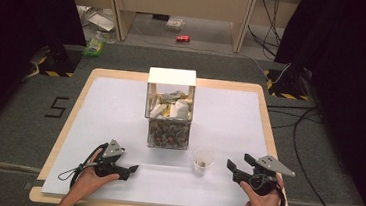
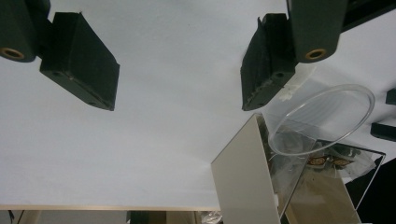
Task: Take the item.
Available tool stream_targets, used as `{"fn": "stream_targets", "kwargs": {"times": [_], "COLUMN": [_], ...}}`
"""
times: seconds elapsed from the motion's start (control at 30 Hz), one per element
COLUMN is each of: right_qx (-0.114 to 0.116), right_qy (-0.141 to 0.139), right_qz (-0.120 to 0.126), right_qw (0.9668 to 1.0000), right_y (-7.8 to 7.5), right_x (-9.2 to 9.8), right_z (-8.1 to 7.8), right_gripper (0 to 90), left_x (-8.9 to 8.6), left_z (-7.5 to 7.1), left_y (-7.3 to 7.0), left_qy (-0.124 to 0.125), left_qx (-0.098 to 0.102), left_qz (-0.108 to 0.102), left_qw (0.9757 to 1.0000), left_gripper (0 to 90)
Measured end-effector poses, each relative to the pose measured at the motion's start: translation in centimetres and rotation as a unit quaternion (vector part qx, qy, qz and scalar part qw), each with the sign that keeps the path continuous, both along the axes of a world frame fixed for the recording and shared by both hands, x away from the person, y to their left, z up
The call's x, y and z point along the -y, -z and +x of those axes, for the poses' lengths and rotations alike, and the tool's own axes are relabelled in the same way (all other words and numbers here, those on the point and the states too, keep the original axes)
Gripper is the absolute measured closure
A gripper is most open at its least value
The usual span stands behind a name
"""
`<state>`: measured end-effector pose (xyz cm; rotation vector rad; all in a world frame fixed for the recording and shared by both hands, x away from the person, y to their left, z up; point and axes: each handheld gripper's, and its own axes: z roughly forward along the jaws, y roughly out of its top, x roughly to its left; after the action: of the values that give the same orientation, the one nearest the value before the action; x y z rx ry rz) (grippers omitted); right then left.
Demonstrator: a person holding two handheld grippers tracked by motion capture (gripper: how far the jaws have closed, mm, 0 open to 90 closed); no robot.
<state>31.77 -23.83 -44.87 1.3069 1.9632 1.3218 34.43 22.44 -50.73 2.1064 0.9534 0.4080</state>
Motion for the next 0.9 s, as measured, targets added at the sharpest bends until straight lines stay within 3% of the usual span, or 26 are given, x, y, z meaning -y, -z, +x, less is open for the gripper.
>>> {"fn": "stream_targets", "kwargs": {"times": [0.9], "right_qx": [-0.021], "right_qy": [-0.003], "right_qz": [0.002], "right_qw": [0.9998], "right_y": [1.4], "right_x": [0.4], "right_z": [-0.6], "right_gripper": [28.6], "left_x": [0.0], "left_z": [0.0], "left_y": [0.0], "left_qy": [0.0], "left_qx": [0.0], "left_qz": [0.0], "left_qw": [1.0], "left_gripper": [15.6]}}
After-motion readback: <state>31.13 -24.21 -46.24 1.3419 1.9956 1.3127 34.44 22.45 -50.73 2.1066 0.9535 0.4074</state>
